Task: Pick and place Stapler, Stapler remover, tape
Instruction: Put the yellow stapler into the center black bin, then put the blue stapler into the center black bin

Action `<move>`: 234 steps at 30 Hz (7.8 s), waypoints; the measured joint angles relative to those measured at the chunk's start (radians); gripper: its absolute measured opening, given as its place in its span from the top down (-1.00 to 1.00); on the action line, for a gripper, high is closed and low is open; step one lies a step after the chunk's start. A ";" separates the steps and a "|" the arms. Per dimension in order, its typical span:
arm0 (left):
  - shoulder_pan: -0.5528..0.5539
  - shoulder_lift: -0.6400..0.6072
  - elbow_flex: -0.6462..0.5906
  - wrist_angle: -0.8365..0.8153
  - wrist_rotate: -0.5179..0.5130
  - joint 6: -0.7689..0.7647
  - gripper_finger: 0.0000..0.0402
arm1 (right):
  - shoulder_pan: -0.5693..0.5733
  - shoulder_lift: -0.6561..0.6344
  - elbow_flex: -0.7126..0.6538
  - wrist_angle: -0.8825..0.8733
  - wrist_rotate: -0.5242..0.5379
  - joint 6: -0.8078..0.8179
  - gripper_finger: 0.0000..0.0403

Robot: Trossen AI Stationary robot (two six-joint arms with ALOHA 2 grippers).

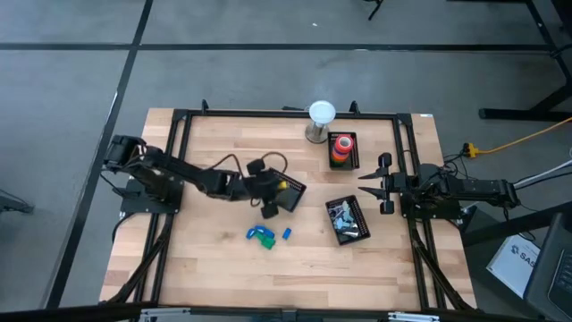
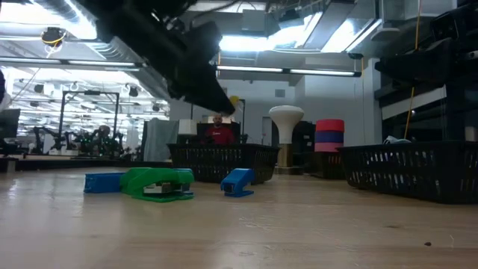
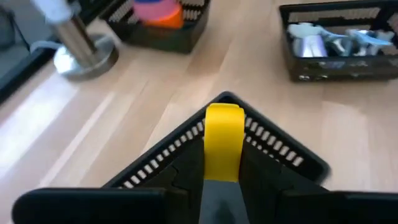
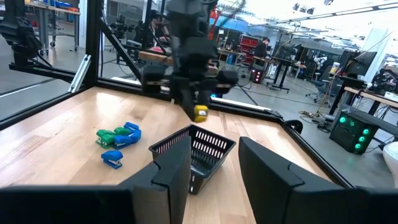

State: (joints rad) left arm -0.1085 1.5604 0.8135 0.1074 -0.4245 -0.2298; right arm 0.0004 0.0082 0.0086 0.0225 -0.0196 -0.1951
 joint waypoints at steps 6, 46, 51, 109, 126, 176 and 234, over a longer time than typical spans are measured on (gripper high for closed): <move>0.079 0.000 0.000 -0.045 0.115 -0.087 0.58 | 0.000 0.000 0.000 0.000 0.000 0.000 0.30; 0.102 0.086 0.001 -0.171 0.109 -0.214 0.60 | 0.000 0.000 0.000 0.000 0.000 0.000 0.30; 0.103 0.092 0.001 -0.132 0.106 -0.202 0.55 | 0.000 0.000 0.000 0.000 0.000 0.000 0.30; -0.302 -0.013 0.050 -0.029 0.044 0.058 0.33 | 0.000 0.000 0.000 0.000 0.000 0.000 0.30; -0.368 -0.013 0.050 -0.209 0.111 -0.087 0.34 | 0.000 0.000 0.000 0.000 0.000 0.000 0.30; -0.414 0.112 -0.005 -0.390 0.110 -0.571 0.34 | 0.000 0.000 0.000 0.000 0.000 0.001 0.30; -0.459 0.209 -0.003 -0.267 -0.082 -0.588 0.69 | 0.000 0.000 0.000 0.000 0.000 0.000 0.30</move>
State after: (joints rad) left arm -0.5671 1.7691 0.8101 -0.1593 -0.5064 -0.8176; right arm 0.0005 0.0078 0.0086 0.0227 -0.0199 -0.1950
